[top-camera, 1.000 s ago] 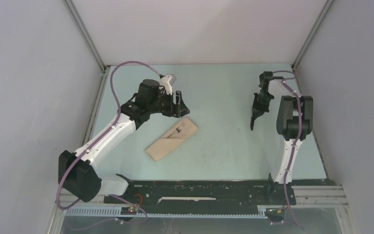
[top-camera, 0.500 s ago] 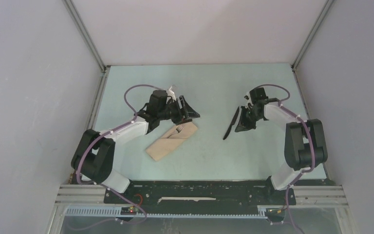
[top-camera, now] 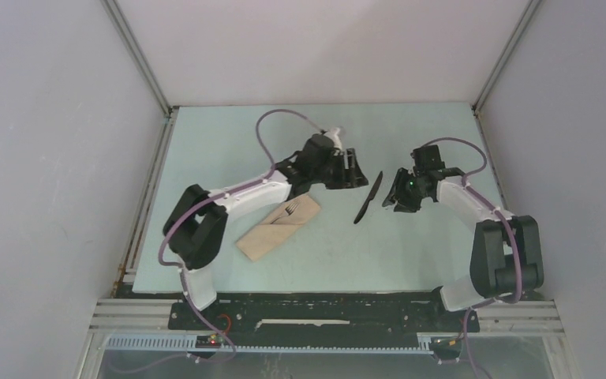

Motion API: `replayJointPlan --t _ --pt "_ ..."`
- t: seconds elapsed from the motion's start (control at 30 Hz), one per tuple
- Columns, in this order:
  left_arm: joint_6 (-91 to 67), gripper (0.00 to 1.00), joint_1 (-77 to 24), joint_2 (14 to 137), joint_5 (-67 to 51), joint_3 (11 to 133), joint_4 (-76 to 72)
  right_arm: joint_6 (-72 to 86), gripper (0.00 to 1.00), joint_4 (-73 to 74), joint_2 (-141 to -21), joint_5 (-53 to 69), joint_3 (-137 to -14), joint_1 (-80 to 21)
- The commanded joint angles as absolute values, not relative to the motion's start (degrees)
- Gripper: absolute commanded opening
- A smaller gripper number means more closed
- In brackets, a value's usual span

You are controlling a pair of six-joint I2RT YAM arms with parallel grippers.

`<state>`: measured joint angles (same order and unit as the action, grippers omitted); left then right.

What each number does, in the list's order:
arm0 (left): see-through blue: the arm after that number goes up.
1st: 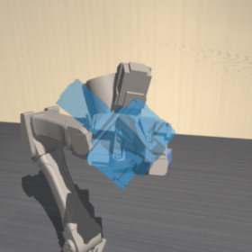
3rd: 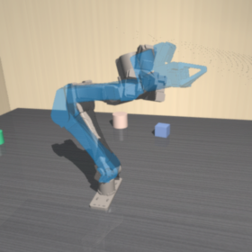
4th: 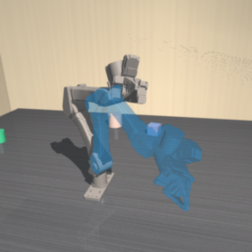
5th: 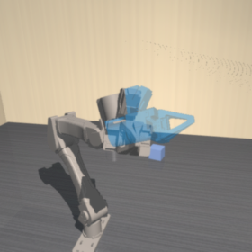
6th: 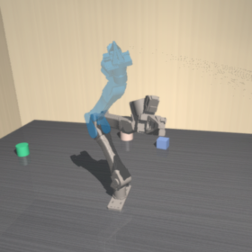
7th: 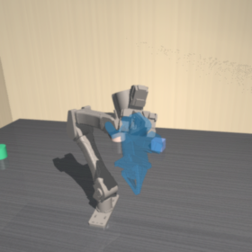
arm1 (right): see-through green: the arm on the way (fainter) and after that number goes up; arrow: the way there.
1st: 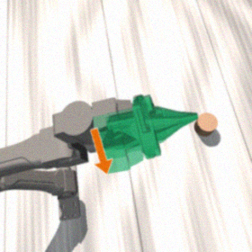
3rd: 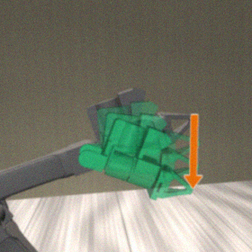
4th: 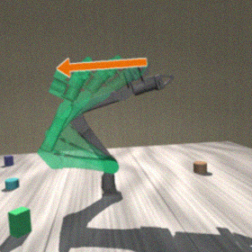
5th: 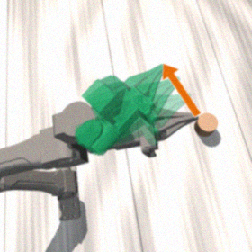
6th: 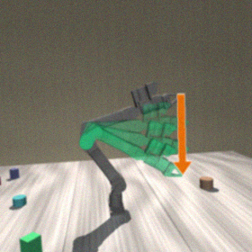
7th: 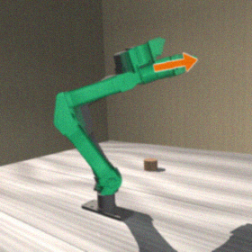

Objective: Fold the napkin into a case and place the utensils inside
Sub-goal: Move the knife to the center of the board.

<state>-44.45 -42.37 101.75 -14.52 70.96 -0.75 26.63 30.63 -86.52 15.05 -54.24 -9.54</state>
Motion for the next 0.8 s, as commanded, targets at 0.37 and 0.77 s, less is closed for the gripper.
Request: replayJointPlan --t 0.37,0.77 --pt "-22.0 0.58 -53.3 135.7 9.9 124.0 45.8 22.4 0.55 37.1 -71.3 7.7 -50.5 -3.2" --pt "-23.6 0.51 -55.0 144.7 12.0 131.6 50.2 21.1 0.54 36.7 -66.9 9.7 -48.0 -2.4"
